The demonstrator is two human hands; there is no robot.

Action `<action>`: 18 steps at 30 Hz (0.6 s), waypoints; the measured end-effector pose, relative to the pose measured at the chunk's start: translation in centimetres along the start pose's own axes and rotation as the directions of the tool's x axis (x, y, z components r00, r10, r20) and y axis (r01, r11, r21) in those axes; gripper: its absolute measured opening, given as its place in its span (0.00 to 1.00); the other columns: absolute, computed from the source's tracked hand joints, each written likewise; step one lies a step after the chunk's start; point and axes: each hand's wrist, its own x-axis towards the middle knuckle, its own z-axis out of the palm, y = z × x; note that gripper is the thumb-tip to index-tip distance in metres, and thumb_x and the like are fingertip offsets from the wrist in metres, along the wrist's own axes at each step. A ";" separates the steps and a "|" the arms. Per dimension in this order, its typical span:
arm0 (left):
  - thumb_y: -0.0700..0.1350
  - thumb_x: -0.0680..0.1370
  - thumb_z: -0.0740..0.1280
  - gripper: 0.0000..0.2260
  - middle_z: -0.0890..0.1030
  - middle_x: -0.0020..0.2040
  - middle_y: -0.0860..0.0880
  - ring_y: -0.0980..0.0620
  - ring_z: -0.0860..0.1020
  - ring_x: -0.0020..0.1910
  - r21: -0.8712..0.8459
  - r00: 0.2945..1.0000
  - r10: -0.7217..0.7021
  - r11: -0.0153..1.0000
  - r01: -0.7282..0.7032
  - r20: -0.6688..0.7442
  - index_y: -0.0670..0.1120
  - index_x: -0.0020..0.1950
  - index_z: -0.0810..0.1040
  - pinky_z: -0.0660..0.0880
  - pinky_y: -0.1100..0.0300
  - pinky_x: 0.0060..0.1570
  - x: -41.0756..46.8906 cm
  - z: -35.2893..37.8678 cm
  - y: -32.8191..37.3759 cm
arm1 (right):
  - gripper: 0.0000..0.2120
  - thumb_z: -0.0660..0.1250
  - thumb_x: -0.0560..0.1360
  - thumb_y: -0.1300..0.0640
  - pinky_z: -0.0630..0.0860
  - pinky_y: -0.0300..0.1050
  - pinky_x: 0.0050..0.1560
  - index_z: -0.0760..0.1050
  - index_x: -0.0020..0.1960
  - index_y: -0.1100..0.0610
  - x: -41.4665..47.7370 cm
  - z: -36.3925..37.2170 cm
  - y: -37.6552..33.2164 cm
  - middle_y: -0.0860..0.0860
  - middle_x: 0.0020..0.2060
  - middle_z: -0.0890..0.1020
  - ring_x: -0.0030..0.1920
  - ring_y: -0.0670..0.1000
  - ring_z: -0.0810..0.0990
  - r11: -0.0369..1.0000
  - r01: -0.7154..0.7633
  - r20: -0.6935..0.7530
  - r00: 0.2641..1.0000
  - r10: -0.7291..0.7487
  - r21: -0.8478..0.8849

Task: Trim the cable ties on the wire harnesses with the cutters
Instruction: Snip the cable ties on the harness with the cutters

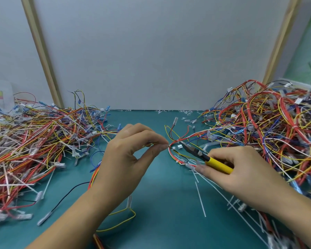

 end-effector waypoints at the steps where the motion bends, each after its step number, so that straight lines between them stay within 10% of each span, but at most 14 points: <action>1: 0.45 0.76 0.71 0.03 0.79 0.43 0.56 0.52 0.79 0.45 0.003 1.000 -0.012 1.000 0.012 0.009 0.48 0.45 0.84 0.76 0.56 0.45 0.0 0.0 0.0 | 0.21 0.69 0.71 0.35 0.61 0.42 0.28 0.71 0.34 0.51 0.0 0.1 0.0 0.47 0.23 0.69 0.25 0.46 0.65 1.000 0.000 -0.012 1.000 0.001 0.025; 8: 0.55 0.77 0.66 0.19 0.75 0.57 0.52 0.53 0.73 0.59 0.142 0.980 -0.190 0.970 0.196 -0.052 0.50 0.66 0.77 0.67 0.61 0.62 0.4 -0.8 0.0 | 0.26 0.64 0.72 0.30 0.65 0.38 0.30 0.76 0.40 0.53 0.0 1.0 0.1 0.50 0.29 0.74 0.29 0.47 0.71 0.992 0.046 -0.072 0.997 -0.038 0.115; 13: 0.57 0.79 0.65 0.09 0.79 0.51 0.55 0.61 0.77 0.51 -0.092 0.894 -0.376 0.927 0.365 -0.242 0.54 0.53 0.77 0.74 0.58 0.52 3.3 -4.5 1.6 | 0.26 0.52 0.74 0.26 0.74 0.48 0.40 0.76 0.43 0.45 -0.2 1.5 -0.9 0.45 0.37 0.78 0.39 0.46 0.77 0.996 0.078 -0.046 0.996 -0.076 0.044; 16: 0.62 0.77 0.63 0.13 0.80 0.41 0.57 0.61 0.77 0.40 0.346 0.894 -0.443 0.850 0.397 0.062 0.54 0.46 0.76 0.75 0.57 0.42 3.7 -7.2 1.2 | 0.27 0.45 0.72 0.25 0.74 0.46 0.45 0.72 0.47 0.42 -0.5 1.9 -2.1 0.42 0.41 0.76 0.43 0.43 0.76 0.991 0.111 0.037 0.993 -0.109 -0.068; 18: 0.69 0.75 0.57 0.21 0.77 0.41 0.56 0.55 0.76 0.42 0.771 0.736 -0.635 0.583 0.256 0.235 0.53 0.44 0.74 0.75 0.56 0.43 2.4 -8.8 0.6 | 0.27 0.43 0.71 0.25 0.73 0.45 0.48 0.71 0.50 0.42 -1.1 2.2 -3.0 0.41 0.45 0.74 0.46 0.42 0.75 0.986 0.111 0.098 0.990 -0.099 -0.124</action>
